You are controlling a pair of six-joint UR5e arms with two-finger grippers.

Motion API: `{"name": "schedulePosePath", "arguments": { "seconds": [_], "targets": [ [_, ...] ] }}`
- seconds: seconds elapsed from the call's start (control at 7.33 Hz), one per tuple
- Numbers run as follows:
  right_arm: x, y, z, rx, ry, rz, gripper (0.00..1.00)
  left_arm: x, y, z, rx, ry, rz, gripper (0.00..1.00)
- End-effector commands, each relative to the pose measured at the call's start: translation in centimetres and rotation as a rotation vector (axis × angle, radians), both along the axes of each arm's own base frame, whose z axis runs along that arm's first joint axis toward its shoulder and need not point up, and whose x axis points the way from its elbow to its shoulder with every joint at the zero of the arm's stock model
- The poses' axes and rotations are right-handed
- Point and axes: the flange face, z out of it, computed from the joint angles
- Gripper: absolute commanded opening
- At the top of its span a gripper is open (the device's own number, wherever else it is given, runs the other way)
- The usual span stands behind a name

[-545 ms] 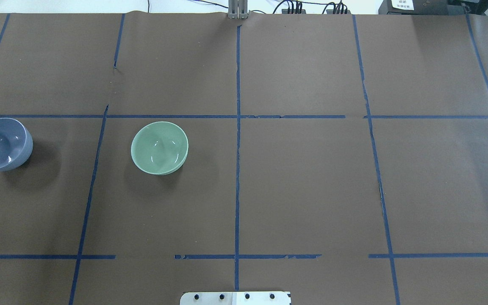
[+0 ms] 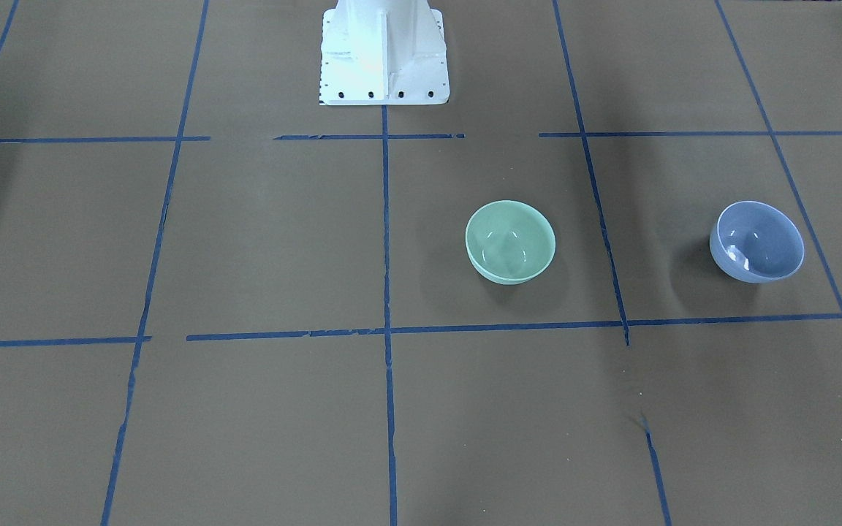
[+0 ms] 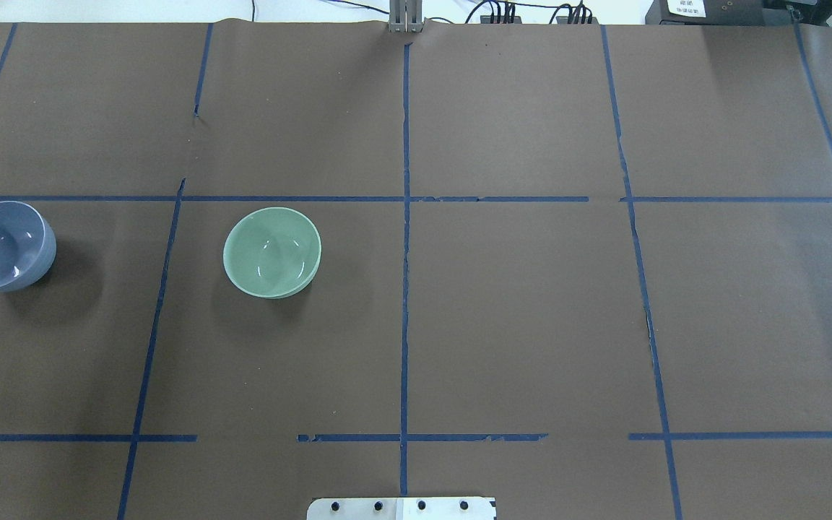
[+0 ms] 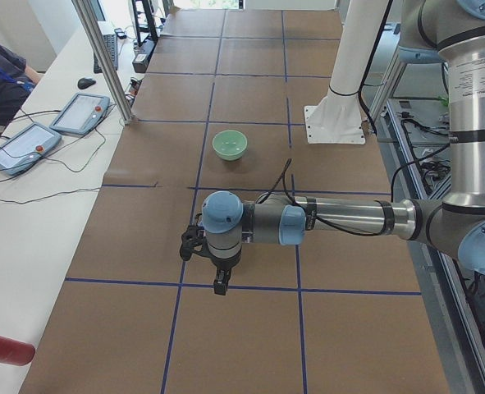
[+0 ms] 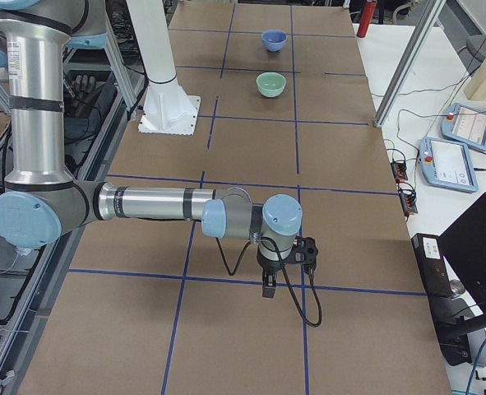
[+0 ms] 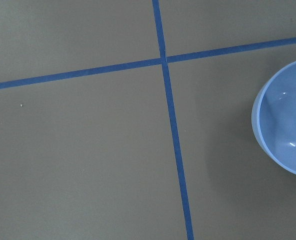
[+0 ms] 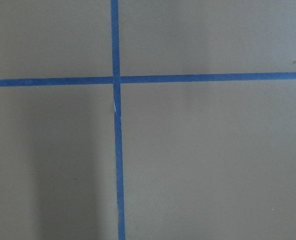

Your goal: Stack blue bowl on green bowl

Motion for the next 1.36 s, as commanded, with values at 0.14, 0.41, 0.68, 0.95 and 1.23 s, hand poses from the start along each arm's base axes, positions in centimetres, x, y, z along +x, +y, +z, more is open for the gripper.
{"name": "schedulePosePath", "arguments": {
  "seconds": [0.14,0.41,0.68,0.95,1.23],
  "targets": [
    [0.0,0.0,0.0,-0.001,0.000,0.000,1.00,1.3,-1.9,-1.7,0.045,-0.001,0.029,1.00],
    [0.0,0.0,0.0,0.000,0.000,-0.001,1.00,7.4,-3.0,-1.5,0.003,0.027,-0.037,1.00],
    [0.0,-0.1,0.0,0.001,0.000,-0.001,1.00,13.8,-3.2,0.5,-0.016,0.099,-0.111,1.00],
    [0.0,0.0,0.0,0.000,0.000,-0.001,1.00,17.2,-2.9,3.1,-0.029,0.038,-0.163,0.99],
    [0.0,0.0,0.0,0.000,0.000,0.001,1.00,19.5,-3.1,2.3,-0.080,0.051,-0.182,0.82]
  ]
}}
